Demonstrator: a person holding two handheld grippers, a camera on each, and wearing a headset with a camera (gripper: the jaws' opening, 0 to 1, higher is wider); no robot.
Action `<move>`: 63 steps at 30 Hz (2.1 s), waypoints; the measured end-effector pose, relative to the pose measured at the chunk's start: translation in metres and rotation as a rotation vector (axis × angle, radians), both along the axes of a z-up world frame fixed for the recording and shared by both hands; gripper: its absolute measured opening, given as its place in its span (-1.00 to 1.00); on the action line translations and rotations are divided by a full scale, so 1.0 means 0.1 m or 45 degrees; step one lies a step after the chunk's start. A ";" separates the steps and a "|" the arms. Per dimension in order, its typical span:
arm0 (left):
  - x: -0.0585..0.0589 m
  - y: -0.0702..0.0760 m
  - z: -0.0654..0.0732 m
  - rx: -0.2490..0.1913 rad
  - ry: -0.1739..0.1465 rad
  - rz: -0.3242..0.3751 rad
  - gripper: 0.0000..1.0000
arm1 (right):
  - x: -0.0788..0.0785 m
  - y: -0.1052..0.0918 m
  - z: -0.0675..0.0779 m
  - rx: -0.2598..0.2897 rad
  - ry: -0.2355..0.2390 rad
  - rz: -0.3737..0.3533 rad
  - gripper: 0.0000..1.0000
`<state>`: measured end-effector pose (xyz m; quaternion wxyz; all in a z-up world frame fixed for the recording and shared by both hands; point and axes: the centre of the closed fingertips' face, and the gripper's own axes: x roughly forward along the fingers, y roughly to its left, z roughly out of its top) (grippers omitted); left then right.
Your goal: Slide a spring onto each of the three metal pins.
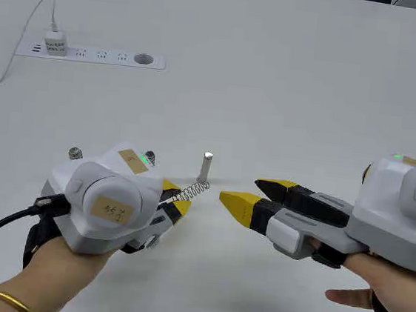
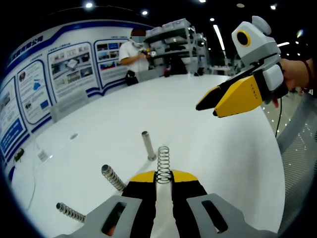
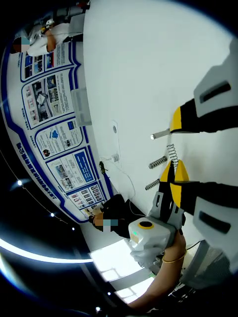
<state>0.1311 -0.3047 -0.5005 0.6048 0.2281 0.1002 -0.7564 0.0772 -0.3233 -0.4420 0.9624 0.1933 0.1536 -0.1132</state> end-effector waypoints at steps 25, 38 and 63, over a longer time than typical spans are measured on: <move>-0.05 0.24 0.54 -0.215 0.188 0.101 -0.80 | 0.37 0.16 0.10 0.327 -0.160 0.011 -0.37; -0.08 0.30 0.67 -0.268 0.288 0.116 -0.79 | 0.47 0.24 0.17 0.560 -0.272 -0.005 -0.53; -0.03 0.39 0.58 -0.189 0.283 0.119 -0.78 | 0.58 0.43 0.19 0.439 -0.233 0.137 -0.77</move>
